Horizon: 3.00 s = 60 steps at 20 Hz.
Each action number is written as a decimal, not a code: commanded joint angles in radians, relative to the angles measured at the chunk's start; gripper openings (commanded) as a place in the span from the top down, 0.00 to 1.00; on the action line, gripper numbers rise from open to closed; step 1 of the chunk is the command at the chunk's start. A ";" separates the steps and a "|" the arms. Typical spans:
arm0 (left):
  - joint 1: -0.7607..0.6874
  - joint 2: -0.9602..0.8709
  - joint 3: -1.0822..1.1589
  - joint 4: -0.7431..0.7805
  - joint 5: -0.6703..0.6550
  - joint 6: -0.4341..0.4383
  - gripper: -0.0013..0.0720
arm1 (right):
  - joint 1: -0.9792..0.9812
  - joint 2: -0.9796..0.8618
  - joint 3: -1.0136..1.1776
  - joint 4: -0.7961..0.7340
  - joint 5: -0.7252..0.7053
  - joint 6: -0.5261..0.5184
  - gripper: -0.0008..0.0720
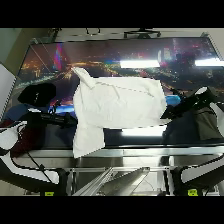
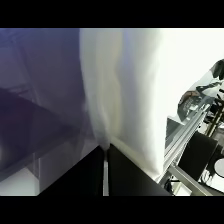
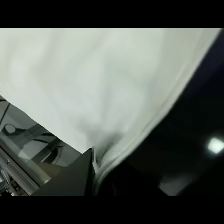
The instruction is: Fold the shirts.
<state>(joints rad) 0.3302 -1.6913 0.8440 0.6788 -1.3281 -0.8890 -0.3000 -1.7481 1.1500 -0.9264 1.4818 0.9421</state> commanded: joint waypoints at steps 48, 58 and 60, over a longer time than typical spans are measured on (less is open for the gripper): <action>0.500 0.696 1.069 -0.769 -0.108 -0.066 0.96 | -0.280 0.924 0.470 0.777 -0.274 0.004 0.97; -0.174 0.166 0.687 0.064 0.139 -0.142 0.96 | 0.006 0.350 -0.002 0.402 -0.489 0.006 0.97; -0.166 0.041 0.688 0.055 0.216 -0.133 0.96 | 0.005 0.206 0.008 0.402 -0.563 -0.015 0.97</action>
<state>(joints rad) 0.2028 -1.4853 1.5795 0.6376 -1.2285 -1.0283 -0.3103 -1.3560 1.2045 -0.4885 1.0344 0.9493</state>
